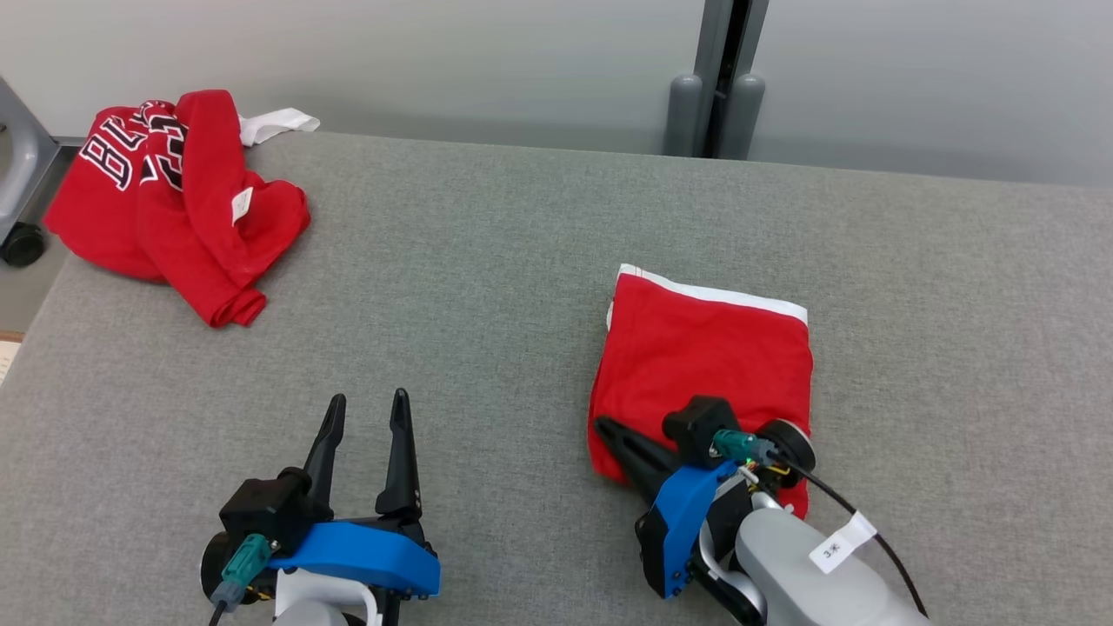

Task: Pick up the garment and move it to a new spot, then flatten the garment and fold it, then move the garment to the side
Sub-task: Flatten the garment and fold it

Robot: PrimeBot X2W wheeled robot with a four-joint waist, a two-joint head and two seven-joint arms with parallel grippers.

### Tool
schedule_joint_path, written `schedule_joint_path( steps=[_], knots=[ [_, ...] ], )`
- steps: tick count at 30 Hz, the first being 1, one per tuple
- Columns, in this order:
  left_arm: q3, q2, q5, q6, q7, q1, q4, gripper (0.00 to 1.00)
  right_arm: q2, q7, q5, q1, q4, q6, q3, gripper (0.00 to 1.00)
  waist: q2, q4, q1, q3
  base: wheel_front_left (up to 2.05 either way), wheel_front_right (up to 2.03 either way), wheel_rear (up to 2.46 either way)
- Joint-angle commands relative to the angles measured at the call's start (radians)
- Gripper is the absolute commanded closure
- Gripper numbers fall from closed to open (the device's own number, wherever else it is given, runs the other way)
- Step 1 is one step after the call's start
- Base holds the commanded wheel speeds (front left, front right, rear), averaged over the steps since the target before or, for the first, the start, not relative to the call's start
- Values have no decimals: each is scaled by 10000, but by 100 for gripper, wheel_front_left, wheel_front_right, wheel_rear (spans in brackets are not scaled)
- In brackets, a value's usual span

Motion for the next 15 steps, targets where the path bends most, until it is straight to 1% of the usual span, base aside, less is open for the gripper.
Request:
schedule_joint_path(
  steps=[1,5,11,15],
  knots=[
    [44,-28,82,-17,-47,-111,19,0,-23,3,87,-94,77,1,140,100,-1,-29,-1,4,0,0,0],
    [107,-65,97,-40,-47,-122,76,0,-22,-17,247,-195,272,1,684,100,-1,-139,-1,11,0,0,0],
    [229,-68,169,-101,-47,-102,168,0,-17,-484,203,-351,135,1,1013,100,-1,-378,-1,-111,0,0,0],
    [307,-1,208,-143,-47,-153,261,0,-19,-707,58,-195,-209,1,728,45,-1,-540,-1,-325,0,0,0]
  ],
)
